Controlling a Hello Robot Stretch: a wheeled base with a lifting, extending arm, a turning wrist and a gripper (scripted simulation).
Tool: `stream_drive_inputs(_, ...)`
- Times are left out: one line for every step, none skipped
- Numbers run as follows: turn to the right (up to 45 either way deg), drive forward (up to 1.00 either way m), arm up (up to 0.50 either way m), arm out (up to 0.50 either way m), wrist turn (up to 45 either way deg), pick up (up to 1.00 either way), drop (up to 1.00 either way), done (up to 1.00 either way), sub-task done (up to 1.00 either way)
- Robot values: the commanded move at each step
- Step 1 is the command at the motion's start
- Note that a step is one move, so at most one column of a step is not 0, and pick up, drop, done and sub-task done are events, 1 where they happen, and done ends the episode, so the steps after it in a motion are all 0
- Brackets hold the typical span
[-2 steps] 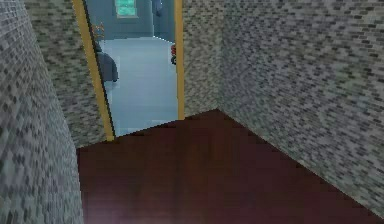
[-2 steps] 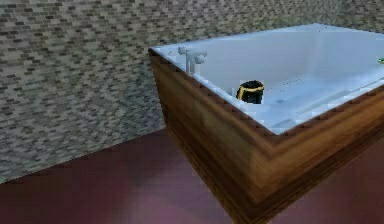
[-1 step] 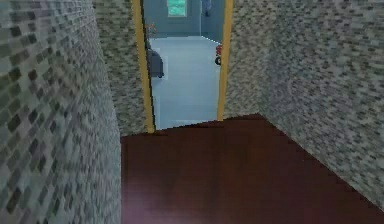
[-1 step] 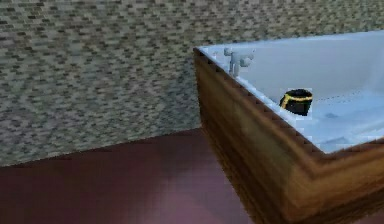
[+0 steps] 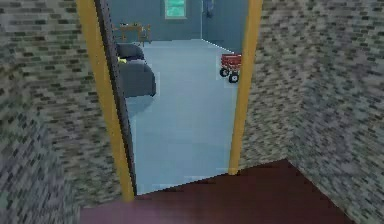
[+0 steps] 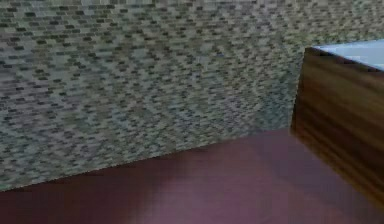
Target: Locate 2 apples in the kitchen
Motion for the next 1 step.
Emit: stream_drive_inputs(0.0,1.0,0.0,0.0,0.0,0.0,0.0,0.0,0.0)
